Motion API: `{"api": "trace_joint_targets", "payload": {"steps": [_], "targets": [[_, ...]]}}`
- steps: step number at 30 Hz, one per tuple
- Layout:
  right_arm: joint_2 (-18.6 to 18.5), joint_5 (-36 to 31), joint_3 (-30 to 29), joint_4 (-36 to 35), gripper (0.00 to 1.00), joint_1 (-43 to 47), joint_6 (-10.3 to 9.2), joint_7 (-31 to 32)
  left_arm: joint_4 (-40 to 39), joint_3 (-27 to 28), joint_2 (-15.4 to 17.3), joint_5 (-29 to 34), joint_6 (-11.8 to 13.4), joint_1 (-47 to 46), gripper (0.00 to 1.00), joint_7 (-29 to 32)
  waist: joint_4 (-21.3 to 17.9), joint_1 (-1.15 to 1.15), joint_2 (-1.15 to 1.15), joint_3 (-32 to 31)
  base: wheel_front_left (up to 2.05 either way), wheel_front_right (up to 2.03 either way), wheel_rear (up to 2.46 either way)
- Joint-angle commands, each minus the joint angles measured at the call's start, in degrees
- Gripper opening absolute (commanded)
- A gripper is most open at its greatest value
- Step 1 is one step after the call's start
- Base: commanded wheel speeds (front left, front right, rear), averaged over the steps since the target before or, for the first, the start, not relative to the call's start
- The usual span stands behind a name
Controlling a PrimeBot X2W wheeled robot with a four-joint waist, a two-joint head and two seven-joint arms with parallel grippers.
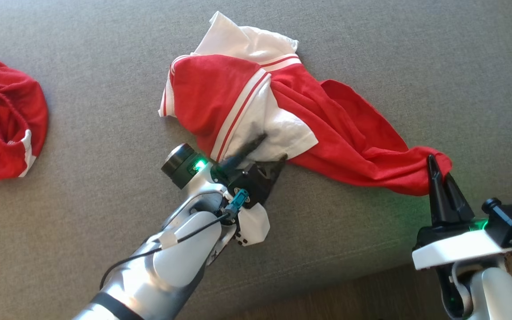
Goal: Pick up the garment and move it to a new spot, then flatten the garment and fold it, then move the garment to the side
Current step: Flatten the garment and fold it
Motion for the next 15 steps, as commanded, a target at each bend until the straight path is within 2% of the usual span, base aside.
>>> {"api": "trace_joint_targets", "payload": {"steps": [1, 2, 3, 11, 12, 13, 15], "targets": [[-0.67, 0.33, 0.88, -1.91, 0.0, -0.99, -0.01, -0.54, -1.9, 1.9, -0.07, -0.53, -0.22, -1.86, 0.29, -0.69, 0.21, 0.0, 0.0, -0.07, 0.0, 0.0, 0.0], [-0.67, 0.34, 0.81, -1.87, 0.0, -0.96, -0.01, -0.54, -1.93, 1.87, -0.07, -0.7, -0.2, -1.9, 0.08, -0.72, 0.29, 0.0, 0.0, -0.11, 0.0, 0.0, 0.0], [-0.67, 0.35, 0.75, -1.8, 0.0, -0.98, -0.01, -0.54, -2.01, 1.86, -0.07, -0.81, -0.17, -1.93, 0.0, -0.73, 0.34, 0.0, 0.0, -0.15, 0.0, 0.0, 0.0], [-0.67, 0.35, 0.9, -1.52, 0.0, -1.4, -0.01, -0.54, -3.34, 0.65, 0.97, 0.52, 0.38, -2.65, 0.0, -0.76, 0.38, 0.0, 0.0, -0.22, 0.0, 0.0, 0.0], [-0.67, 0.32, 0.94, -1.54, 0.0, -1.4, -0.01, -0.54, -4.09, -0.07, 1.09, 1.02, 0.09, -2.79, 0.24, -0.76, 0.35, 0.0, 0.0, -0.16, 0.0, 0.0, 0.0], [-0.67, 0.29, 0.94, -1.55, 0.0, -1.37, -0.01, -0.54, -4.54, -0.86, 1.32, 1.74, 0.03, -2.87, 1.0, -0.76, 0.34, 0.0, 0.0, -0.09, 0.0, 0.0, 0.0], [-0.67, 0.27, 0.9, -1.55, 0.0, -1.34, -0.01, -0.54, -4.66, -2.61, 1.73, 3.19, -0.08, -2.92, 1.0, -0.77, 0.29, 0.0, 0.0, 0.14, 0.0, 0.0, 0.0]]}}
